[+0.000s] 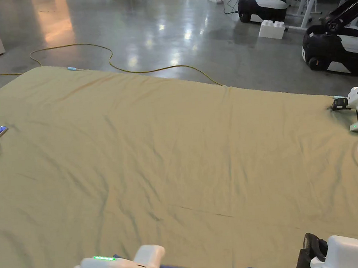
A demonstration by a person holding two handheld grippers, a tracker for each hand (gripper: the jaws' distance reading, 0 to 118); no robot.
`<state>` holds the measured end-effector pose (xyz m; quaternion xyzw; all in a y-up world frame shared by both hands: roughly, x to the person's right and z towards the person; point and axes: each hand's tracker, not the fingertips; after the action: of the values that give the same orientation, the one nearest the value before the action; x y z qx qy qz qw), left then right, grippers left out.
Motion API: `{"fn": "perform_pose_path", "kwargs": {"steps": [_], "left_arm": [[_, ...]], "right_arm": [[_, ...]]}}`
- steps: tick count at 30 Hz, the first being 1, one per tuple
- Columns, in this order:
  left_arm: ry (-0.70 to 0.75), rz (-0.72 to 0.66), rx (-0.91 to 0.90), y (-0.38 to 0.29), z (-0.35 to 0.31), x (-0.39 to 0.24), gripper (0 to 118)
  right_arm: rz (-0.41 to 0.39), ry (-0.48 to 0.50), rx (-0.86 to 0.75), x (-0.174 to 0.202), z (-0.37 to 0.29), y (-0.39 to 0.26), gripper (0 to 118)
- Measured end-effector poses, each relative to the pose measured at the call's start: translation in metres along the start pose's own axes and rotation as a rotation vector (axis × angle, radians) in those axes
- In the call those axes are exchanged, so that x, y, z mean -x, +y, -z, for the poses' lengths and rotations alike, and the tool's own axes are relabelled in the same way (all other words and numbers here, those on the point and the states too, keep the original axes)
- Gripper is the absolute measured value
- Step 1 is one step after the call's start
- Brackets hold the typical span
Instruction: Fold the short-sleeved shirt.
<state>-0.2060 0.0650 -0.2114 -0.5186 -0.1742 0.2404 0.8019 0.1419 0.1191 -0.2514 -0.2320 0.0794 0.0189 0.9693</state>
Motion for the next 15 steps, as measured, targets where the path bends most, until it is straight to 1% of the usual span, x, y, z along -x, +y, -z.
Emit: {"fn": "perform_pose_path", "kwargs": {"steps": [2, 4, 5, 7, 9, 14, 15], "left_arm": [[0.017, -0.028, -0.080, 0.004, -0.026, 0.020, 39], [0.023, -0.081, -0.137, 0.009, -0.048, 0.051, 61], [0.031, -0.112, -0.154, 0.008, -0.055, 0.064, 64], [0.048, -0.181, -0.183, 0.007, -0.069, 0.097, 64], [0.041, -0.195, -0.191, 0.001, -0.076, 0.123, 64], [0.005, -0.239, -0.120, -0.017, -0.068, 0.159, 64], [0.004, -0.262, -0.105, -0.019, -0.060, 0.176, 64]], "right_arm": [[-0.001, 0.000, -0.025, -0.001, -0.002, 0.004, 0], [-0.006, 0.000, -0.046, -0.001, -0.002, 0.008, 0], [-0.008, 0.000, -0.052, -0.001, -0.002, 0.011, 0], [-0.007, 0.008, -0.078, -0.001, -0.003, 0.015, 0], [-0.017, 0.003, -0.088, 0.002, -0.004, 0.019, 0], [-0.025, 0.004, -0.086, 0.007, -0.002, 0.023, 0], [-0.027, 0.003, -0.083, 0.008, -0.002, 0.023, 0]]}}
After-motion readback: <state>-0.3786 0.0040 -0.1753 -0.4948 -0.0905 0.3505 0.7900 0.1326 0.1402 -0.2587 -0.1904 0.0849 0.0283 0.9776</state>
